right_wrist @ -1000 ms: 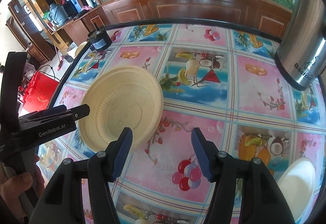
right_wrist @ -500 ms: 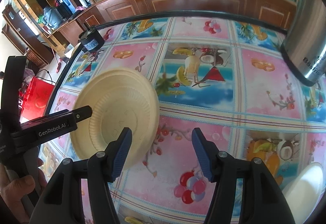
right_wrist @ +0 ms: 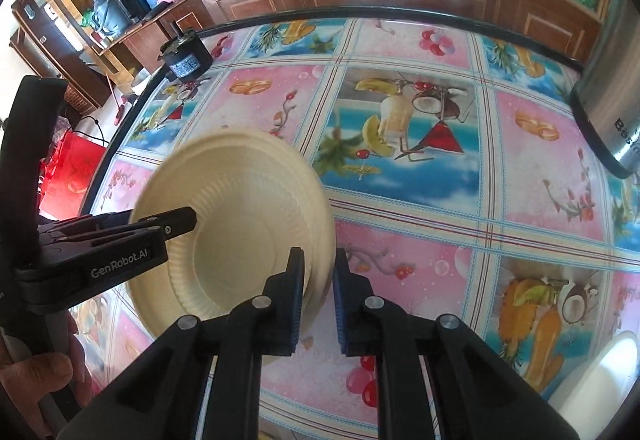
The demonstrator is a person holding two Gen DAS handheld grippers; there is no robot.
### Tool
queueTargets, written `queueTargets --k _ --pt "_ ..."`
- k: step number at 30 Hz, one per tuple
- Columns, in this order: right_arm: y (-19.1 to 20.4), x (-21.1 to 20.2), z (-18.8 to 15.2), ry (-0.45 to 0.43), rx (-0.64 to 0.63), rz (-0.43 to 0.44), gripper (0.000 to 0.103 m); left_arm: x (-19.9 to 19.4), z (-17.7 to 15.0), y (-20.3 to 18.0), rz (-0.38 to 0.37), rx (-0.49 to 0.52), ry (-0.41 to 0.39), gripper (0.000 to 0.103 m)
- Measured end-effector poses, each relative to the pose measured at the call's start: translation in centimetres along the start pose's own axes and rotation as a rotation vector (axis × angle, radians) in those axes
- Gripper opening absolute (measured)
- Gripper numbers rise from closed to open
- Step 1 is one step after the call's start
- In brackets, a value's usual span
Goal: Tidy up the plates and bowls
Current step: 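Close both grippers on opposite rims of the cream bowl, then lift the cream bowl with both grippers and carry it over the stack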
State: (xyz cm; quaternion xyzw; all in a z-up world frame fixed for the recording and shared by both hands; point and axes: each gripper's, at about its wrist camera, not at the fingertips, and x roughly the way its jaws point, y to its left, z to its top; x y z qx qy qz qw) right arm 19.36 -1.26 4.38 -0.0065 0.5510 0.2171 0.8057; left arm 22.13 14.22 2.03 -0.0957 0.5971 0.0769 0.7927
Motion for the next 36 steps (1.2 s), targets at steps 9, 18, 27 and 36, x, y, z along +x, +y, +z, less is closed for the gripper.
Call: queueTargets --k 9,18,27,36 --pt "1.0 -1.8 -2.0 -0.004 -0.021 0.003 0.011 -2.6 -3.1 -0.2 -0.025 0.017 -0.011 0.029" --pt "2.3 -5.4 -5.3 -0.010 -0.017 0.024 0.011 -7.9 -8.0 0.1 -0.022 0.038 -0.091 0.029" --pt "5.0 -9.8 -9.3 -0.038 -0.037 0.044 0.011 -12.8 -13.7 2.4 -0.074 -0.024 -0.142 0.029" --pt "9.3 -12.5 -13.1 -0.034 -0.103 0.067 0.012 -15.3 -20.4 6.3 -0.085 -0.104 -0.150 0.029"
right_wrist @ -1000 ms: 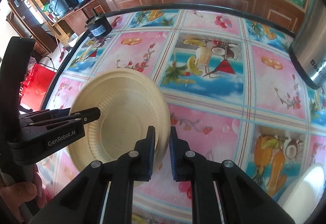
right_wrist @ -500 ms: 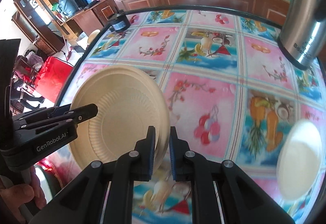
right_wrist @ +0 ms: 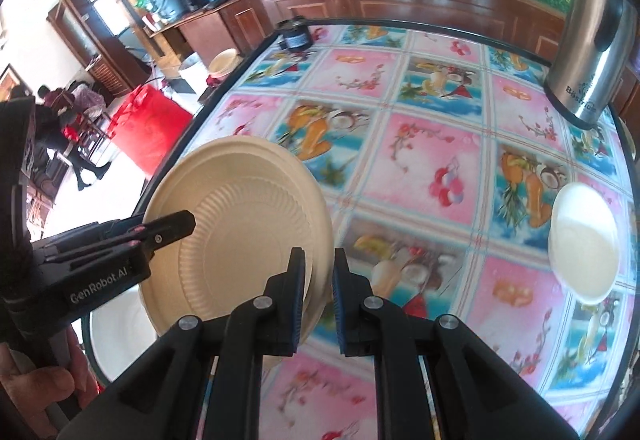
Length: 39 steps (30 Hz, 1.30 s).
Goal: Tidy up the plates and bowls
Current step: 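Lift the cream bowl with both grippers and carry it over the stack, then lower the cream bowl onto the white plate and open both grippers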
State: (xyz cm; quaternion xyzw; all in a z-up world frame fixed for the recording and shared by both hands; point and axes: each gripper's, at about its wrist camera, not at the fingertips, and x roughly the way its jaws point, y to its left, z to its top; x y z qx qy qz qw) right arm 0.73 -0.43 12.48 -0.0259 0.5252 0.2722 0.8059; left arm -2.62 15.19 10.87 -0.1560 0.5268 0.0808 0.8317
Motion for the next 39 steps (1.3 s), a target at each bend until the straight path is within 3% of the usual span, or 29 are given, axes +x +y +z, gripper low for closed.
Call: queueTargets --k 8,22,39 --pt "5.2 -0.2 -2.5 0.027 -0.067 0.051 0.012 -2.6 -4.1 5.1 0.046 -0.059 -0.005 0.029" --pt "12.7 1.7 -4.8 0.086 -0.168 0.114 0.013 -5.0 -7.9 12.1 0.118 -0.130 -0.002 0.029" --pt "15.3 3.6 -6.5 0.107 -0.247 0.058 0.015 -4.0 -9.7 13.3 0.158 -0.119 0.018 0.029"
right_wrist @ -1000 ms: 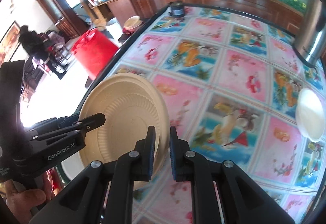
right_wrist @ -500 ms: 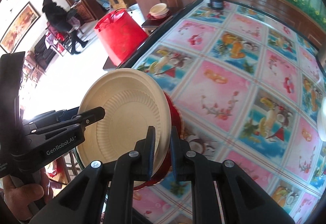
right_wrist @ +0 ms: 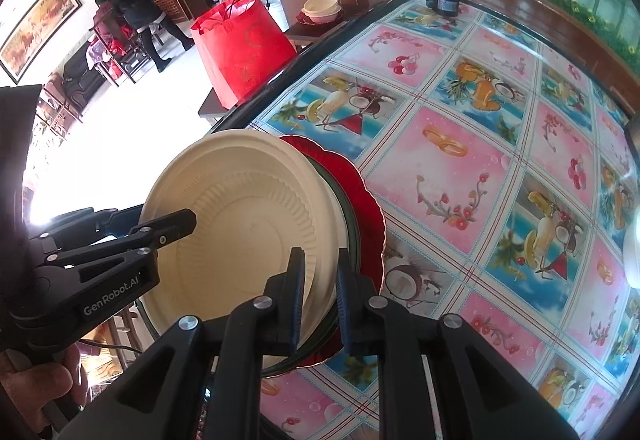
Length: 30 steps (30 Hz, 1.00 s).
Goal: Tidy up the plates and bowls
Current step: 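Lower the cream bowl onto the white plate and open both grippers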
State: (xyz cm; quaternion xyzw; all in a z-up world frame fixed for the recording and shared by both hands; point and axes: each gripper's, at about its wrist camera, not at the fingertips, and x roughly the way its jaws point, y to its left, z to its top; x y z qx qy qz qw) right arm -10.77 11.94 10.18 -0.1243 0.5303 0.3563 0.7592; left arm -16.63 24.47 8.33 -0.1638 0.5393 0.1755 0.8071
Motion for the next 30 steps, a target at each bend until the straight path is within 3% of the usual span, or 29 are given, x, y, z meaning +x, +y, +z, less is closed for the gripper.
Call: queueTargets --k 12,16,23,27,30 --pt "0.2 0.6 0.0 0.009 -0.021 -0.027 0.015 0.2 0.2 -0.4 0.023 0.018 0.004 0.031" --pt "0.1 0.6 0.0 0.010 -0.022 -0.034 0.016 0.4 0.3 -0.5 0.014 0.015 0.009 0.050" --pt "-0.3 0.2 0.1 0.003 -0.010 -0.018 0.017 0.0 0.6 -1.0 0.033 0.035 -0.019 0.051" --pt "-0.6 -0.7 0.3 -0.020 0.001 -0.002 0.017 -1.0 1.1 -1.7 0.035 0.053 -0.056 0.062" --pt "-1.1 -1.4 0.4 -0.045 0.016 0.002 0.017 -1.4 1.5 -2.6 0.021 0.067 -0.071 0.062"
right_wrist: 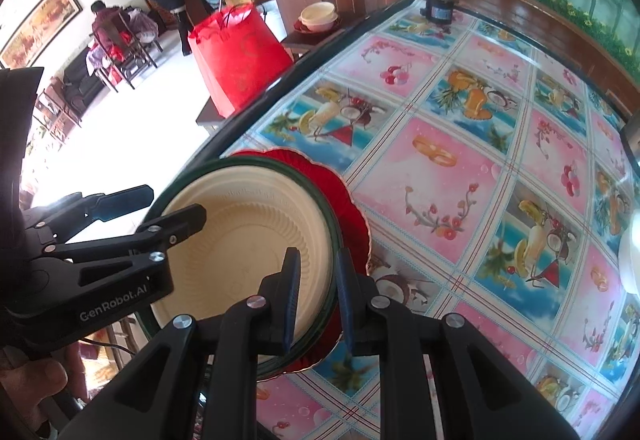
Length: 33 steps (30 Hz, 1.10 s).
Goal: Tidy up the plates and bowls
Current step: 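Lower the cream bowl onto the white plate and open both grippers, then move both grippers toward the small white bowl beside the kettle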
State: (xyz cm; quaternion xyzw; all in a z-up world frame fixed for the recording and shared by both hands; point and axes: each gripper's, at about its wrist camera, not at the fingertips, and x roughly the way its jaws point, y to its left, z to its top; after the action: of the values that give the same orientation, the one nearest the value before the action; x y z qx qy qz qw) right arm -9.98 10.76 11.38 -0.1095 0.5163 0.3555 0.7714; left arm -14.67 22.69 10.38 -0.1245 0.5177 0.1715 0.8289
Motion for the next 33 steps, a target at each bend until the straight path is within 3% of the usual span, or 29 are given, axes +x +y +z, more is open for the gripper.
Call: queueTargets --k 3,5,20,33 --pt "-0.9 -0.6 -0.1 -0.014 0.024 -0.004 0.022 -0.1 0.6 -1.3 -0.013 0.024 -0.009 0.062" --pt "-1.8 -1.0 -0.3 -0.023 0.045 -0.013 0.030 0.0 1.0 -2.5 -0.028 0.043 -0.011 0.063" --pt "-11.8 -4.2 -3.6 -0.051 0.254 -0.121 0.031 0.9 2.9 -14.0 -0.126 0.213 -0.015 0.065" --pt "-24.3 -8.1 -9.1 -0.075 0.496 -0.249 0.036 2.3 3.7 -25.8 -0.200 0.367 -0.017 0.064"
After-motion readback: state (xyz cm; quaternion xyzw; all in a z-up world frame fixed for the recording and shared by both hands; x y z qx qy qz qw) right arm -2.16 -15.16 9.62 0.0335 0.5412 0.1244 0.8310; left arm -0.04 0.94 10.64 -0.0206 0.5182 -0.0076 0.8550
